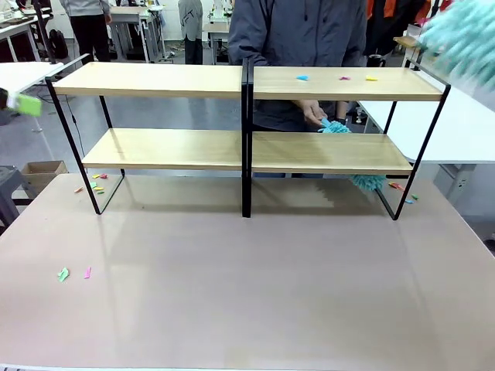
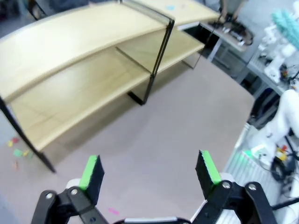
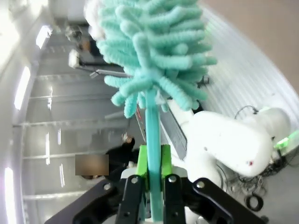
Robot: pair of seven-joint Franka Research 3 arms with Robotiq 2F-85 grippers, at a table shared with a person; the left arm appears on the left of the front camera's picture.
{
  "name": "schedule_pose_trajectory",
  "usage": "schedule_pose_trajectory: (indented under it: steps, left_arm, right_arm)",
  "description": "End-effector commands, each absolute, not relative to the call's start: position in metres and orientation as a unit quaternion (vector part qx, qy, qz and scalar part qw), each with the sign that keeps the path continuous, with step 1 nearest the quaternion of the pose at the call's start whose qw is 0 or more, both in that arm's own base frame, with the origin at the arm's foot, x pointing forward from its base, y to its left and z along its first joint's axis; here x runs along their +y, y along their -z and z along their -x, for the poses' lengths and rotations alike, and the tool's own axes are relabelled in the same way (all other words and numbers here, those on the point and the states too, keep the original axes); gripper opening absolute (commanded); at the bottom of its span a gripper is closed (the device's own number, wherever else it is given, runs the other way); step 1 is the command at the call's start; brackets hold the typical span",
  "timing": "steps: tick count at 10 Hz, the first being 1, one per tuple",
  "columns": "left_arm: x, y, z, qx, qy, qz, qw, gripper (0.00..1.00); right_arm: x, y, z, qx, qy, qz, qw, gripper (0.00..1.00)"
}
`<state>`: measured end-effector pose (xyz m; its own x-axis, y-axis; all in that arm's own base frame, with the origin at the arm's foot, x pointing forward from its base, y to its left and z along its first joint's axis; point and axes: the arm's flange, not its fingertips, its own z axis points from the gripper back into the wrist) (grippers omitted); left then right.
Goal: Clean the shelves.
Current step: Place the Duster on the table.
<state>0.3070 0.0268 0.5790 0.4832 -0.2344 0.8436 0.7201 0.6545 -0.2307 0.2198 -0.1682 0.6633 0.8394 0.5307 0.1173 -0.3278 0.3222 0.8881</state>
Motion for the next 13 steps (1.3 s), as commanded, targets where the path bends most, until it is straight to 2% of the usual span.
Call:
schedule_pose_trajectory:
  steps: [1, 2, 4, 5, 6, 7, 8, 10, 12, 13]
  left_arm:
    - [0.013, -0.525, -0.302, -0.365, 0.252, 0.352, 0.824, 1.0]
    - [-0.003, -0.503, -0.304, -0.357, 0.237, 0.37, 0.825, 1.0]
    - [-0.042, -0.46, -0.301, -0.337, 0.205, 0.434, 0.81, 1.0]
    - [-0.048, -0.448, -0.297, -0.294, 0.19, 0.425, 0.835, 1.0]
    - [-0.005, -0.521, -0.345, -0.326, 0.222, 0.409, 0.823, 1.0]
    - [-0.005, -0.521, -0.345, -0.326, 0.222, 0.409, 0.823, 1.0]
    - [-0.024, -0.503, -0.355, -0.3, 0.204, 0.426, 0.829, 1.0]
    - [-0.042, -0.475, -0.365, -0.31, 0.145, 0.49, 0.801, 1.0]
    - [-0.03, -0.441, -0.371, -0.308, 0.07, 0.481, 0.817, 1.0]
    - [-0.026, -0.422, -0.371, -0.275, 0.048, 0.479, 0.832, 1.0]
  right_arm:
    - [-0.094, -0.625, -0.241, 0.141, -0.309, -0.469, 0.815, 0.12]
    - [-0.051, -0.6, -0.246, 0.162, -0.31, -0.441, 0.827, 0.12]
    - [-0.032, -0.565, -0.244, 0.185, -0.28, -0.396, 0.855, 0.12]
    - [-0.048, -0.572, -0.266, 0.201, -0.297, -0.459, 0.813, 0.12]
    - [-0.048, -0.572, -0.266, 0.201, -0.297, -0.459, 0.813, 0.12]
    - [-0.022, -0.552, -0.267, 0.217, -0.286, -0.426, 0.83, 0.12]
    - [-0.001, -0.53, -0.28, 0.235, -0.271, -0.405, 0.841, 0.12]
    - [0.025, -0.476, -0.3, 0.245, -0.267, -0.382, 0.85, 0.12]
    - [0.023, -0.451, -0.308, 0.242, -0.241, -0.383, 0.858, 0.12]
    - [0.019, -0.446, -0.311, 0.239, -0.231, -0.386, 0.861, 0.12]
